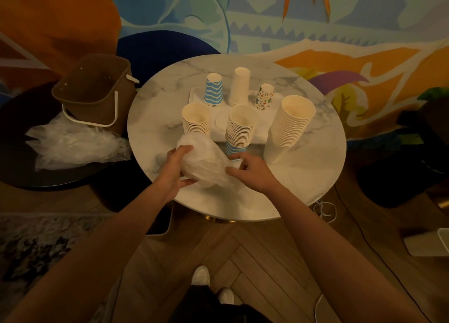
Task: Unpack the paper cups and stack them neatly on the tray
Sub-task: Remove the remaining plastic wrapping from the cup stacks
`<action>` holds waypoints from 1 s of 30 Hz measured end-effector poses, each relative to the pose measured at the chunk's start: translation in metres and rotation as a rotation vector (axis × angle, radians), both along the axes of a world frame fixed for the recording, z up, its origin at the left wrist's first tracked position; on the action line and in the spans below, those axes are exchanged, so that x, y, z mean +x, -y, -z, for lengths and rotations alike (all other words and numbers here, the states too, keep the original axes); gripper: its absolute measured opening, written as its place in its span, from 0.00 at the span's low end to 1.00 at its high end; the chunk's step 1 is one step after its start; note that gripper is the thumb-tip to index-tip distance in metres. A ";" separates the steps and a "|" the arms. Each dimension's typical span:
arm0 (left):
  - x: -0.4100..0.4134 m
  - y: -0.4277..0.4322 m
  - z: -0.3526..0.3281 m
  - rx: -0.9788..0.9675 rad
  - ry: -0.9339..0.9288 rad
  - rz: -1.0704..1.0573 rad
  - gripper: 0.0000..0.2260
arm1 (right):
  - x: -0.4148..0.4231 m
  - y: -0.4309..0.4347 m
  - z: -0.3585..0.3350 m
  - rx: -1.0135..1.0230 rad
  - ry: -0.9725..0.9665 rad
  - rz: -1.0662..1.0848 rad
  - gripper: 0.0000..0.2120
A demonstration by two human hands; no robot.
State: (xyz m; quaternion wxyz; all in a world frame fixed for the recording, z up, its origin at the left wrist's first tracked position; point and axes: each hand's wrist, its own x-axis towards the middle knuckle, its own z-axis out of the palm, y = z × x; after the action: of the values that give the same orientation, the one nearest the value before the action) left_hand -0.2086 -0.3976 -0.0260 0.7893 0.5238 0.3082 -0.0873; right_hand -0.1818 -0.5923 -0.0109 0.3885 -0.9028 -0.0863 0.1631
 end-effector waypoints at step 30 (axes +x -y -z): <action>-0.008 -0.007 -0.004 0.091 -0.018 -0.096 0.24 | -0.003 0.022 0.007 0.256 0.042 0.051 0.13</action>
State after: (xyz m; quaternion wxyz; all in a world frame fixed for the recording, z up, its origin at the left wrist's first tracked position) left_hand -0.2167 -0.3902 -0.0223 0.7652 0.5429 0.3436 -0.0399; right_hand -0.1845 -0.6141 -0.0176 0.5026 -0.8510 -0.0916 0.1217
